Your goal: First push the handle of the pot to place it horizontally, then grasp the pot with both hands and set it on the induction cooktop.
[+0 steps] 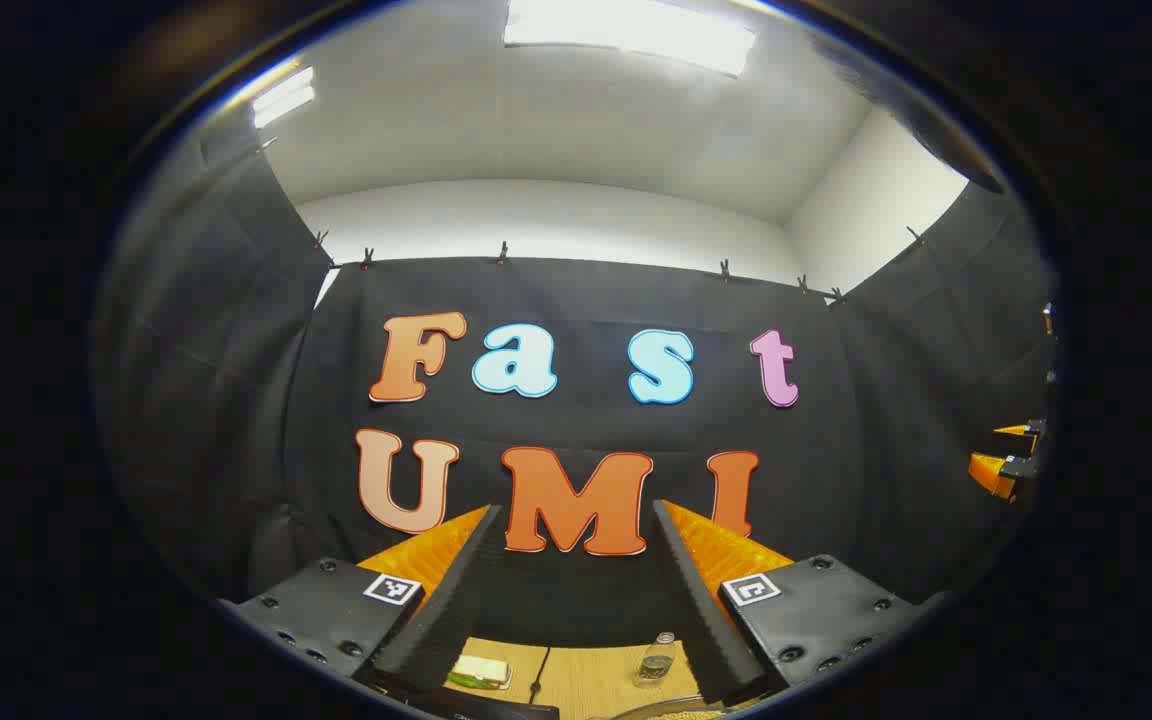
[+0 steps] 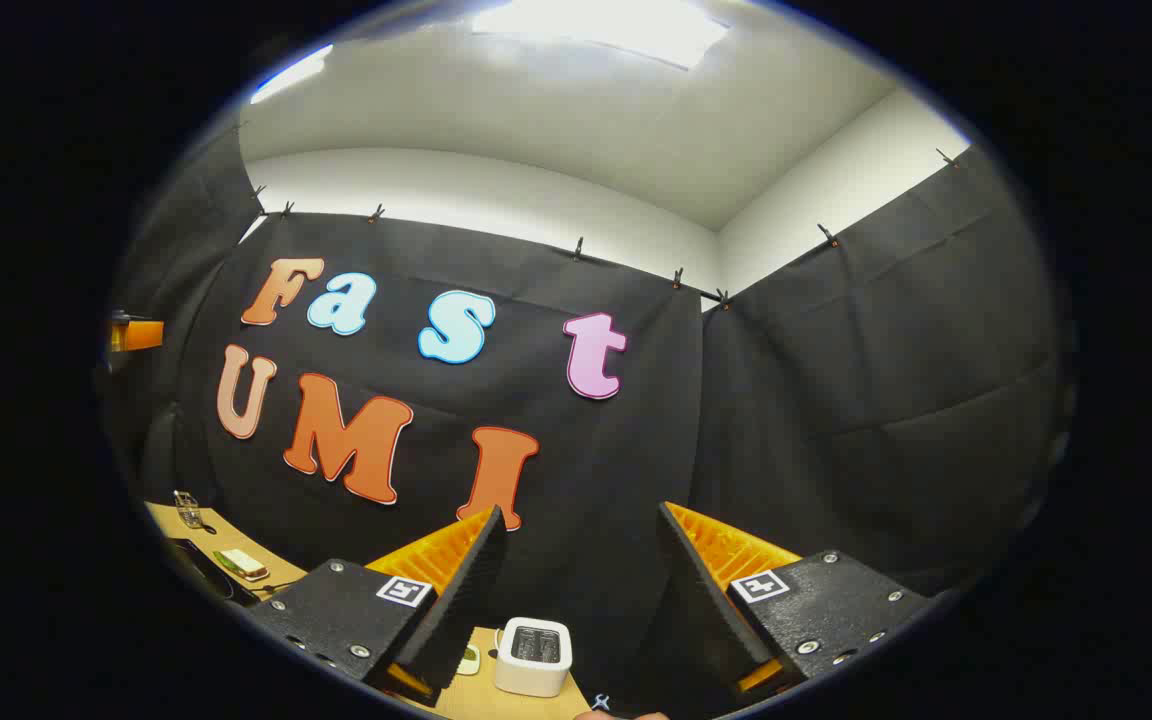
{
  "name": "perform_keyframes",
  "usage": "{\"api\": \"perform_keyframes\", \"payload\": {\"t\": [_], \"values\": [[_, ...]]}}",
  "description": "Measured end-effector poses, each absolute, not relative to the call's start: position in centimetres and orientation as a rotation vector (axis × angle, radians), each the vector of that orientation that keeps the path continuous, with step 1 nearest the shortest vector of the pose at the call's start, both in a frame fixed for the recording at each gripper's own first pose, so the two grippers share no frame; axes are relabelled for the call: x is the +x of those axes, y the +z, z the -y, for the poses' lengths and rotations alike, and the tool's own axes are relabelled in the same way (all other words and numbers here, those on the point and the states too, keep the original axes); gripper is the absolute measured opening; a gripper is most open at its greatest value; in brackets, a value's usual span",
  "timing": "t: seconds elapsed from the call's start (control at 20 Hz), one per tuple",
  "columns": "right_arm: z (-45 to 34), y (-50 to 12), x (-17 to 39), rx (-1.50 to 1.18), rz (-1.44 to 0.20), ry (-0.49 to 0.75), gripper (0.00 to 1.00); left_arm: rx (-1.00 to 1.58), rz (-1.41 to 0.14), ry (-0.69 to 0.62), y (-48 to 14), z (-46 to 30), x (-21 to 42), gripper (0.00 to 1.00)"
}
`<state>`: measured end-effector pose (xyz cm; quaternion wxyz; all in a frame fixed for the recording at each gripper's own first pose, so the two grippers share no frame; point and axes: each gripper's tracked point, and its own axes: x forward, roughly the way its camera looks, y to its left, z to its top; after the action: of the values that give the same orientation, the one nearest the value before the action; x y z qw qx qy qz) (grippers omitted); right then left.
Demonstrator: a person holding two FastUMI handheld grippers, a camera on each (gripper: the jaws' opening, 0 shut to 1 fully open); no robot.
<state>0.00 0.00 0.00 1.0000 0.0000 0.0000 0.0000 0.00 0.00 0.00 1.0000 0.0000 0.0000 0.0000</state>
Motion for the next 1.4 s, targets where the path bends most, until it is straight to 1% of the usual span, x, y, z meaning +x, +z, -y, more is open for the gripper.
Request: {"api": "perform_keyframes", "payload": {"t": [0.4,0.45,0.5,0.8,0.95,1.0,1.05,1.3,1.4], "values": [[-0.2,1.8,-0.1,0.016,0.018,0.009,0.93,0.001,0.039,-0.005,1.7,0.4,-0.5,0.94],[-0.2,2.1,-0.1,0.018,0.023,0.009,0.97,0.001,0.044,-0.003,1.7,0.4,-0.6,0.94],[-0.2,2.4,-0.1,0.019,0.030,0.009,0.93,0.001,0.047,0.001,1.7,0.3,-0.7,0.94],[0.2,3.2,-0.2,0.021,0.056,0.011,0.93,0.001,0.042,0.015,1.6,0.4,-1.0,0.94],[0.7,2.9,-0.3,0.018,0.051,0.008,0.93,0.019,0.023,0.017,0.8,0.9,-0.8,0.94],[0.7,2.7,-0.3,0.018,0.048,0.007,0.93,0.023,0.017,0.016,0.6,1.1,-0.7,0.97],[0.9,2.6,-0.4,0.017,0.045,0.006,0.93,0.026,0.013,0.015,0.5,1.4,-1.0,0.94],[1.2,1.9,-0.2,0.014,0.033,0.006,0.93,0.033,-0.044,0.007,-2.1,2.9,-1.8,0.94],[1.4,1.5,-0.1,0.014,0.027,0.006,0.93,0.039,-0.096,0.002,-3.9,3.5,-2.0,0.90]]}}
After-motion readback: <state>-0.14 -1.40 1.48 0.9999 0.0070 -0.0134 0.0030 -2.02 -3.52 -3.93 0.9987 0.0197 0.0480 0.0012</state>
